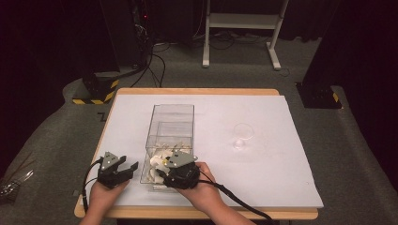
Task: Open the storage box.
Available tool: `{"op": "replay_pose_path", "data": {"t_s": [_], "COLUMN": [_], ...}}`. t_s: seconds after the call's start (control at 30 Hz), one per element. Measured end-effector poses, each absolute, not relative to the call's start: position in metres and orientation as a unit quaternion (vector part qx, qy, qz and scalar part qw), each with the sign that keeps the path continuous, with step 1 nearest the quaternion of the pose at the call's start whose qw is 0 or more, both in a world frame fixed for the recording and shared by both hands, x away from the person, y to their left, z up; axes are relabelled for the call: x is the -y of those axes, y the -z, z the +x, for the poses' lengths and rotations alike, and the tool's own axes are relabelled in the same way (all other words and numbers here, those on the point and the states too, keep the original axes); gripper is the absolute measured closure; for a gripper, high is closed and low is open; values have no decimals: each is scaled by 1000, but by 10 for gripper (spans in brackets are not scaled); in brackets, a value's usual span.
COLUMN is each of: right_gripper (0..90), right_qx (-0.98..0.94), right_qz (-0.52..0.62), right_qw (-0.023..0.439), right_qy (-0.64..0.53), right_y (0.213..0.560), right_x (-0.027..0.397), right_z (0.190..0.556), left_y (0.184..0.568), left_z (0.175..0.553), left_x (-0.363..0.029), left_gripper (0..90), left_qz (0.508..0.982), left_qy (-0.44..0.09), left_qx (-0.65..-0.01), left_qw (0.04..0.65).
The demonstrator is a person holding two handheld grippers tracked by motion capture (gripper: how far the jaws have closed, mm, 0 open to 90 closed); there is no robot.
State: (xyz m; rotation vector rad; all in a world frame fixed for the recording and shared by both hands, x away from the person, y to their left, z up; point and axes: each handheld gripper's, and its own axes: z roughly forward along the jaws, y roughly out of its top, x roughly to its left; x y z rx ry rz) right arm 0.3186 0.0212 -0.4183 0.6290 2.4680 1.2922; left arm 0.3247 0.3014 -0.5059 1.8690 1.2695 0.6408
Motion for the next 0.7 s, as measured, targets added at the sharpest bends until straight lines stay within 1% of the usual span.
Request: {"op": "replay_pose_path", "data": {"t_s": [0.13,0.4,0.47,0.57,0.7], "right_gripper": [504,556,573,579,611], "right_qx": [-860,-872,-875,-878,-882], "right_qz": [217,215,215,215,214], "right_qw": [137,135,145,140,143], "right_qy": [-441,-418,-409,-404,-394], "right_y": [421,428,430,431,433], "right_x": [-24,-30,-32,-32,-33], "right_z": [319,319,319,320,320], "left_y": [506,506,506,506,506], "left_z": [324,324,324,324,324], "left_x": [-301,-301,-301,-301,-301], "left_gripper": [392,392,392,392,392], "left_qz": [733,733,733,733,733], "left_qy": [-254,-251,-251,-250,-251], "left_qx": [-497,-497,-497,-497,-496], "left_qw": [388,390,391,391,392]}}
